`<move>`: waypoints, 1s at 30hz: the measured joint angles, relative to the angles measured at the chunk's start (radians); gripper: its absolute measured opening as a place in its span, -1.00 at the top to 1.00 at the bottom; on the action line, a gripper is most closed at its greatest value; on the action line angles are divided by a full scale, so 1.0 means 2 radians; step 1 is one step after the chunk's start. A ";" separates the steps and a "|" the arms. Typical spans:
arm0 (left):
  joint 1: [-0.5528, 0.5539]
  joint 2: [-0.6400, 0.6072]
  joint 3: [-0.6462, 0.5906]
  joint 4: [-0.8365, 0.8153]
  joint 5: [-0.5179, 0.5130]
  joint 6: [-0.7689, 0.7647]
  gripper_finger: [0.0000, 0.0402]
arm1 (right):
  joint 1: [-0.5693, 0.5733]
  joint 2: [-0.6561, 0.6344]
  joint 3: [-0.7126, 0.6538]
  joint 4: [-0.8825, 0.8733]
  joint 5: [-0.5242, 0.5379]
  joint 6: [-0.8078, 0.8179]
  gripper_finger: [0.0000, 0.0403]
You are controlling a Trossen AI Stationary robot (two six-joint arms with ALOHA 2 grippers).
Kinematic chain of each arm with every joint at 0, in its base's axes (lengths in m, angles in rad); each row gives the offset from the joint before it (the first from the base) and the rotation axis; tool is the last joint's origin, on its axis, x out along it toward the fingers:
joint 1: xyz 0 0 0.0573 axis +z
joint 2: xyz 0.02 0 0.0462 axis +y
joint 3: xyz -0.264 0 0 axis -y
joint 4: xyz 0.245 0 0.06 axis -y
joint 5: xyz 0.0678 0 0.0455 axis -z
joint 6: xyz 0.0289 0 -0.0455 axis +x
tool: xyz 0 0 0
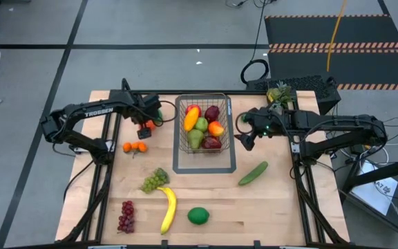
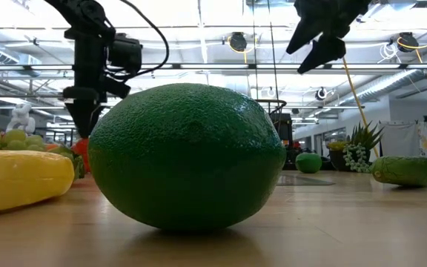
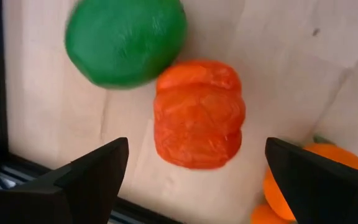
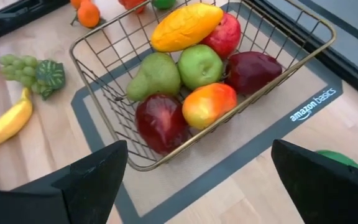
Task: Build produce basket
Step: Put the orange pumpkin into the gold wire basket
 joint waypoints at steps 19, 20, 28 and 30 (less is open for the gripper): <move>0.000 0.003 0.000 0.014 0.008 -0.010 -0.89 | 0.045 0.000 0.000 -0.001 -0.028 0.076 -0.95; 0.000 0.003 0.000 0.013 0.008 -0.009 -0.89 | 0.046 0.000 0.000 -0.001 -0.028 0.080 -0.95; 0.000 0.003 -0.027 0.017 0.006 -0.008 -0.89 | 0.048 0.000 0.000 -0.001 -0.028 0.100 -0.95; 0.000 0.003 -0.036 0.016 0.006 -0.007 -0.89 | 0.048 0.000 0.000 -0.001 -0.036 0.107 -0.95</move>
